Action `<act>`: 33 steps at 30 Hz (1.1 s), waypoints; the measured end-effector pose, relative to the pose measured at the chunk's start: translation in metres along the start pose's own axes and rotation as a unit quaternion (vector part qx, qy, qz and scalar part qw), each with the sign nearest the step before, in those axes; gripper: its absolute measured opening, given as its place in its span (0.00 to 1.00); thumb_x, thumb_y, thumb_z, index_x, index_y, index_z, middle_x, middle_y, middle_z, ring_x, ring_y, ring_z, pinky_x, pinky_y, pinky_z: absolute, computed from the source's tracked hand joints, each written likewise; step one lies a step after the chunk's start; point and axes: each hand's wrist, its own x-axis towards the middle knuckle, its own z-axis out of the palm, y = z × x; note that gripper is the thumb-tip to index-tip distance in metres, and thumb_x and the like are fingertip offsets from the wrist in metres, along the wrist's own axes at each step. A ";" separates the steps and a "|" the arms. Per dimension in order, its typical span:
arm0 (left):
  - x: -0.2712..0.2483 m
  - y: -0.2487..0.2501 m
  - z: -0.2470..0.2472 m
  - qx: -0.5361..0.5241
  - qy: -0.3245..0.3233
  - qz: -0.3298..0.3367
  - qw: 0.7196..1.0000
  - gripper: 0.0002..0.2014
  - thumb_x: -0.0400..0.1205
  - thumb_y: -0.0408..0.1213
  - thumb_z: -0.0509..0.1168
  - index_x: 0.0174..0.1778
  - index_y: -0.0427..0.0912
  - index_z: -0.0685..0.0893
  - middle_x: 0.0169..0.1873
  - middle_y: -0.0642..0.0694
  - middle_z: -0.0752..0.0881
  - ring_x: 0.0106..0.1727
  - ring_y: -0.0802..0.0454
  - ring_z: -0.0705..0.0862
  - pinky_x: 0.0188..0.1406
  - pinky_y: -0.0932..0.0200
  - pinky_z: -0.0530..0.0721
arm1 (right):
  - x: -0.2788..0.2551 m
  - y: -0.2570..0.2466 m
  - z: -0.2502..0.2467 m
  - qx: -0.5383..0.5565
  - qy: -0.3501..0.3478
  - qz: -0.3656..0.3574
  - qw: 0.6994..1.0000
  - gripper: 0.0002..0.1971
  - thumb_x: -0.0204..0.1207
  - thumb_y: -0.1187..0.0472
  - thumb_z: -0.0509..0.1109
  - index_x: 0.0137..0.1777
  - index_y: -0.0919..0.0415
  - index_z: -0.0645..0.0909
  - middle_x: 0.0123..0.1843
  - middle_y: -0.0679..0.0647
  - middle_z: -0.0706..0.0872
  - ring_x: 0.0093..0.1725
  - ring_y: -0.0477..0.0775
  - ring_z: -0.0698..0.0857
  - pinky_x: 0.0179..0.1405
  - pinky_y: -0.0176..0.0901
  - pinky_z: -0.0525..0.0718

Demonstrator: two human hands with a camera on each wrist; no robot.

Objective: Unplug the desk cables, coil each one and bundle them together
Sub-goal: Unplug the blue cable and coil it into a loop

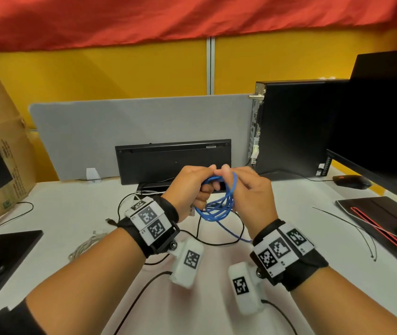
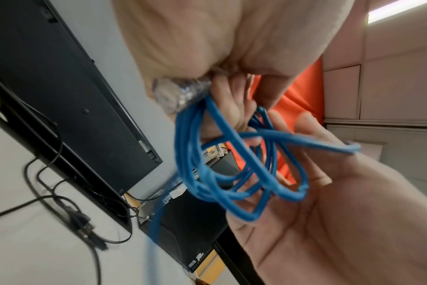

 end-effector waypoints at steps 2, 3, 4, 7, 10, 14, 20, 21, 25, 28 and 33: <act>-0.003 -0.006 -0.004 0.000 -0.008 -0.001 1.000 0.18 0.89 0.43 0.55 0.40 0.39 0.85 0.24 0.50 0.67 0.22 0.59 0.60 0.17 0.67 0.60 | 0.004 -0.008 -0.003 0.026 -0.018 0.135 0.990 0.24 0.79 0.36 0.61 0.42 0.52 0.92 0.37 0.48 0.90 0.40 0.49 0.89 0.40 0.47 0.88; -0.004 -0.008 -0.005 0.005 -0.006 -0.008 1.000 0.18 0.90 0.44 0.54 0.40 0.40 0.82 0.24 0.51 0.66 0.22 0.58 0.59 0.17 0.66 0.59 | 0.008 -0.011 -0.006 0.045 -0.033 0.192 0.980 0.26 0.79 0.35 0.60 0.42 0.53 0.92 0.35 0.48 0.91 0.36 0.48 0.88 0.36 0.47 0.86; -0.005 -0.011 -0.006 0.018 0.003 -0.015 1.000 0.19 0.90 0.46 0.53 0.38 0.41 0.79 0.24 0.51 0.65 0.21 0.58 0.59 0.17 0.66 0.60 | 0.012 -0.012 -0.011 0.073 -0.049 0.238 0.967 0.26 0.79 0.36 0.61 0.41 0.54 0.93 0.31 0.47 0.89 0.30 0.47 0.85 0.31 0.44 0.83; -0.002 -0.015 -0.009 0.071 0.054 -0.020 0.996 0.20 0.90 0.47 0.52 0.35 0.43 0.74 0.22 0.51 0.65 0.20 0.57 0.59 0.17 0.64 0.60 | 0.020 -0.015 -0.021 0.201 -0.093 0.335 0.916 0.24 0.80 0.44 0.66 0.45 0.66 0.90 0.29 0.52 0.85 0.24 0.48 0.80 0.23 0.38 0.81; 0.001 -0.016 -0.010 0.078 0.054 -0.006 0.995 0.20 0.88 0.49 0.55 0.32 0.45 0.77 0.22 0.51 0.66 0.20 0.56 0.61 0.16 0.63 0.63 | 0.021 -0.020 -0.023 0.341 -0.053 0.351 0.871 0.13 0.80 0.58 0.69 0.49 0.72 0.83 0.33 0.60 0.90 0.29 0.52 0.90 0.26 0.37 0.86; 0.001 -0.018 -0.012 0.100 0.045 0.002 0.994 0.17 0.86 0.47 0.62 0.32 0.49 0.83 0.21 0.52 0.67 0.20 0.57 0.62 0.17 0.64 0.65 | 0.027 -0.025 -0.026 0.461 0.050 0.323 0.825 0.03 0.78 0.69 0.70 0.45 0.70 0.82 0.33 0.63 0.90 0.34 0.56 0.92 0.30 0.40 0.89; 0.004 -0.024 -0.015 0.152 0.132 -0.011 0.980 0.16 0.87 0.46 0.58 0.40 0.41 0.80 0.24 0.48 0.67 0.21 0.54 0.63 0.20 0.60 0.67 | 0.024 -0.024 -0.036 0.501 0.029 0.324 0.802 0.09 0.83 0.65 0.60 0.54 0.72 0.76 0.38 0.66 0.90 0.36 0.56 0.89 0.25 0.40 0.86; 0.005 -0.025 -0.016 0.169 0.143 -0.011 0.975 0.16 0.87 0.47 0.58 0.43 0.38 0.81 0.24 0.48 0.67 0.22 0.54 0.64 0.21 0.59 0.68 | 0.024 -0.024 -0.036 0.447 0.008 0.328 0.832 0.09 0.83 0.65 0.61 0.56 0.72 0.76 0.33 0.61 0.88 0.28 0.49 0.83 0.18 0.35 0.78; 0.012 -0.026 -0.015 0.223 0.179 0.013 0.958 0.19 0.87 0.47 0.57 0.47 0.33 0.82 0.26 0.47 0.69 0.23 0.54 0.66 0.23 0.60 0.70 | 0.022 -0.027 -0.037 0.195 -0.040 0.269 0.942 0.11 0.81 0.68 0.63 0.58 0.70 0.84 0.28 0.54 0.77 0.19 0.45 0.63 0.15 0.34 0.63; 0.016 -0.027 -0.018 0.296 0.209 0.061 0.930 0.18 0.87 0.47 0.58 0.38 0.37 0.77 0.29 0.45 0.73 0.28 0.52 0.69 0.31 0.57 0.72 | 0.020 -0.038 -0.038 0.183 -0.059 0.245 0.950 0.11 0.81 0.71 0.62 0.56 0.71 0.85 0.30 0.55 0.77 0.21 0.44 0.64 0.16 0.33 0.62; 0.021 -0.029 -0.026 0.296 0.225 0.031 0.928 0.18 0.87 0.48 0.57 0.39 0.37 0.76 0.30 0.42 0.74 0.26 0.50 0.71 0.27 0.53 0.76 | 0.014 -0.043 -0.039 0.261 -0.082 0.206 0.940 0.15 0.84 0.73 0.56 0.63 0.63 0.81 0.37 0.53 0.88 0.26 0.46 0.73 0.24 0.35 0.73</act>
